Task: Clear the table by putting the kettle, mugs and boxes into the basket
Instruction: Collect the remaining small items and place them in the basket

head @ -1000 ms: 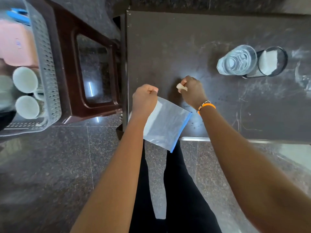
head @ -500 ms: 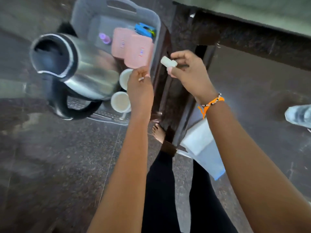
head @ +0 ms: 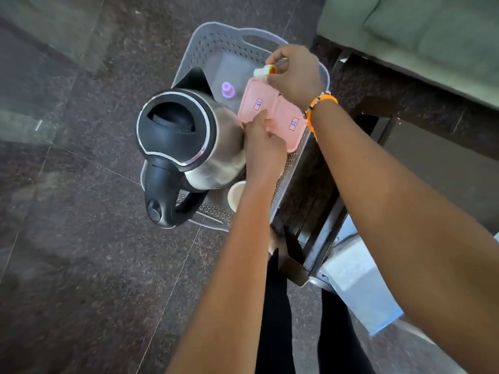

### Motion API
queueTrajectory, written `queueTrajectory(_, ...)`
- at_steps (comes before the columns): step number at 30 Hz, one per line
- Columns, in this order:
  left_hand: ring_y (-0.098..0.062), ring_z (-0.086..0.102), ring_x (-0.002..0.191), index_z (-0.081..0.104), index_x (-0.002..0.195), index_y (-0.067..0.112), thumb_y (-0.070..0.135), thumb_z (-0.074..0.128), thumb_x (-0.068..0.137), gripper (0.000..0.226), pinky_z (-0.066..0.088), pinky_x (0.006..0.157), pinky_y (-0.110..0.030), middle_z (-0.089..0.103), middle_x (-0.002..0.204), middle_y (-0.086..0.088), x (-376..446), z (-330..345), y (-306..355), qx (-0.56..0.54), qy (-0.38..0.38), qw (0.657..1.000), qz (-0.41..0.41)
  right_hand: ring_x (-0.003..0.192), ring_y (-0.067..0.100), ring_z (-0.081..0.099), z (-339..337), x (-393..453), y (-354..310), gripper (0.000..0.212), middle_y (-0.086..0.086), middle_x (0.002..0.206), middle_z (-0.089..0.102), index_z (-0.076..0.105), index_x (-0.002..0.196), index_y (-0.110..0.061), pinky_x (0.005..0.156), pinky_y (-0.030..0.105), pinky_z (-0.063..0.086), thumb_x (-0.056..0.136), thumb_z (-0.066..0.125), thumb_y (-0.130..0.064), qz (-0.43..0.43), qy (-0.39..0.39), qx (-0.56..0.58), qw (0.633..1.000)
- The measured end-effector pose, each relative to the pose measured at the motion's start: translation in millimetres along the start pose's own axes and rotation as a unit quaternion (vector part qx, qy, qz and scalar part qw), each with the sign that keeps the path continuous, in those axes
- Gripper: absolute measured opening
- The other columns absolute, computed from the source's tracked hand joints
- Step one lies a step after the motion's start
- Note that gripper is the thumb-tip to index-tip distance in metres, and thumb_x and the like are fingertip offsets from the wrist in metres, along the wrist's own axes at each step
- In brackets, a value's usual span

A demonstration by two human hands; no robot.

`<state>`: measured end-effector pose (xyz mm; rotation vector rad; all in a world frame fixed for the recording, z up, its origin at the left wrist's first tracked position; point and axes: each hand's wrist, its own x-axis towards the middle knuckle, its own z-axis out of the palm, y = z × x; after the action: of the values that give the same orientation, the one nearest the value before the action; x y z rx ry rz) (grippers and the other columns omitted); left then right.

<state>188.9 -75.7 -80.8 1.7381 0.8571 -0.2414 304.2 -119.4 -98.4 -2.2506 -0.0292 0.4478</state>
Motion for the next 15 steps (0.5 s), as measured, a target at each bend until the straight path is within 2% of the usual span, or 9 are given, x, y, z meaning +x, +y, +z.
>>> queueTrajectory(4, -0.031, 0.048, 0.119, 0.042, 0.133, -0.004, -0.017, 0.030, 0.083, 0.054, 0.034, 0.105, -0.028, 0.048, 0.127, -0.024, 2, -2, -4, -0.001, -0.005, 1.000, 0.020, 0.102, 0.021, 0.064, 17, 21, -4, 0.030, 0.011, 0.110, 0.070, 0.067, 0.106, -0.010, 0.085, 0.025, 0.046, 0.078, 0.069, -0.020, -0.013, -0.023, -0.031, 0.999)
queueTrajectory(8, -0.031, 0.048, 0.119, 0.043, 0.132, -0.004, -0.017, 0.030, 0.083, 0.052, 0.034, 0.103, -0.026, 0.048, 0.126, -0.024, 3, -4, -5, -0.016, -0.012, 1.000, 0.014, 0.109, 0.021, 0.062, 20, 28, -6, 0.032, 0.013, 0.115, 0.068, 0.066, 0.113, -0.008, 0.093, 0.023, 0.045, 0.082, 0.059, -0.005, -0.015, -0.049, -0.041, 0.998)
queueTrajectory(10, -0.029, 0.050, 0.116, 0.046, 0.130, -0.003, -0.016, 0.032, 0.083, 0.051, 0.035, 0.101, -0.023, 0.050, 0.125, -0.022, 1, -2, -3, -0.025, -0.003, 1.000, 0.015, 0.108, 0.020, 0.063, 14, 24, -5, 0.034, 0.014, 0.114, 0.069, 0.066, 0.113, -0.007, 0.095, 0.022, 0.046, 0.082, 0.053, 0.000, -0.010, -0.037, -0.030, 0.999)
queueTrajectory(13, -0.019, 0.053, 0.098, 0.057, 0.118, 0.002, -0.012, 0.039, 0.081, 0.043, 0.038, 0.085, -0.013, 0.056, 0.117, -0.016, -10, 1, 0, -0.029, 0.030, 0.998, 0.045, 0.092, 0.014, 0.063, -3, 6, -1, 0.032, 0.017, 0.109, 0.070, 0.067, 0.108, -0.002, 0.092, 0.025, 0.048, 0.079, 0.055, 0.004, 0.006, -0.016, 0.037, 0.999)
queueTrajectory(15, -0.019, 0.056, 0.095, 0.062, 0.108, 0.006, -0.010, 0.042, 0.082, 0.036, 0.042, 0.084, -0.017, 0.061, 0.111, -0.013, -20, 6, 1, -0.035, 0.026, 0.997, 0.063, 0.088, 0.011, 0.060, -18, -13, 6, 0.031, 0.017, 0.105, 0.070, 0.067, 0.106, 0.000, 0.092, 0.028, 0.051, 0.078, 0.056, 0.007, 0.026, 0.002, 0.105, 0.994)
